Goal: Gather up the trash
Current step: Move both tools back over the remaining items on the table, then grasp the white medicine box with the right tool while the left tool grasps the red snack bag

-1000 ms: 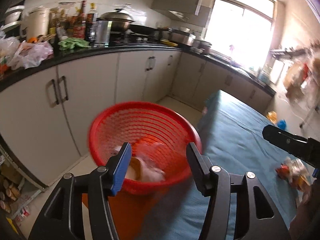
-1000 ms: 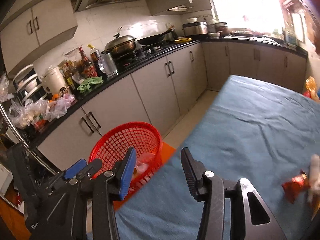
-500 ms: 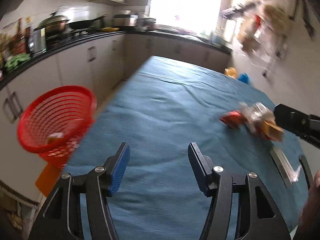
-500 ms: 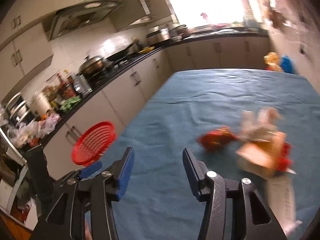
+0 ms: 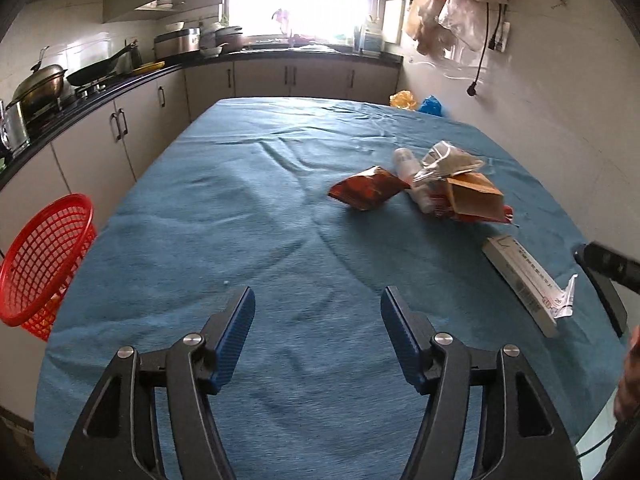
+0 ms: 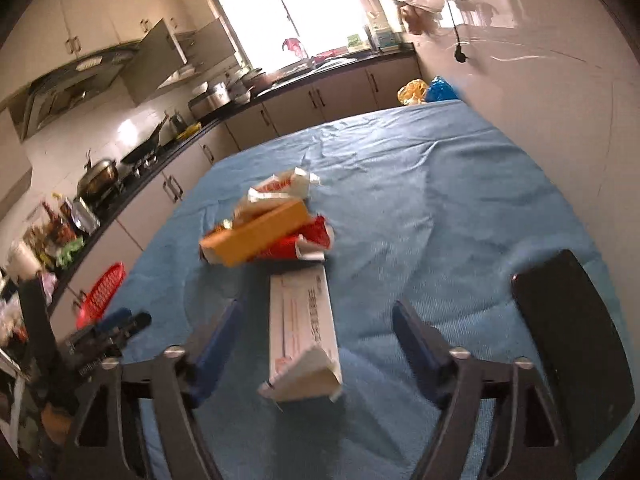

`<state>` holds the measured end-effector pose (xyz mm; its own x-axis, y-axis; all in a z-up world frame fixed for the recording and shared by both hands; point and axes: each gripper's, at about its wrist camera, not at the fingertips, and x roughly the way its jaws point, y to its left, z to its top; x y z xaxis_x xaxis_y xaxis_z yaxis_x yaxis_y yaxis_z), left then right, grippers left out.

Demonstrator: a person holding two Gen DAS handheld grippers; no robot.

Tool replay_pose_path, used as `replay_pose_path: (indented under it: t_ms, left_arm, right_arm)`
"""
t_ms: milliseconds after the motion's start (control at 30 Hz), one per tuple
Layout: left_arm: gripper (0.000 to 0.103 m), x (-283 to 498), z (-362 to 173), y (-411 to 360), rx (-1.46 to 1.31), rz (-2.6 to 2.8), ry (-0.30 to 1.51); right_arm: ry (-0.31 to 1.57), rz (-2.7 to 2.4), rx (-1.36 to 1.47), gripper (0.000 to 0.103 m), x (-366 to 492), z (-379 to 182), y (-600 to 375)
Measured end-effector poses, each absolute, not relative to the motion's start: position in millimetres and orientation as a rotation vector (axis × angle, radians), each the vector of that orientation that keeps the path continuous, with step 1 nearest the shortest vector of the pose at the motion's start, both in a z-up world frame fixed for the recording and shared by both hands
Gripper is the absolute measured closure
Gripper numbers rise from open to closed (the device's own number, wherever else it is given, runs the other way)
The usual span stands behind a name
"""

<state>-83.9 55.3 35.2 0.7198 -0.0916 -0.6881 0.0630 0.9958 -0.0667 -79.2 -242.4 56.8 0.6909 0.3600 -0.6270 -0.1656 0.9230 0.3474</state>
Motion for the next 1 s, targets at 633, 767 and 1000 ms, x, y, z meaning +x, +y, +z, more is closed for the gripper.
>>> replay_pose_path:
  t_ms: [633,767,1000]
  left_arm:
    - [0.018,-19,52,31,0.08,-0.163,0.888]
    - [0.018,9,51,24,0.096,-0.155,0.912]
    - [0.018,54,42,2,0.223,-0.165,0.917]
  right_arm:
    - [0.911,0.286,-0.029,0.048,-46,18,-189]
    - [0.879,0.298,0.055,0.049,-50,23,-207]
    - [0.858,0.323,0.181,0.048,-54,21,-233]
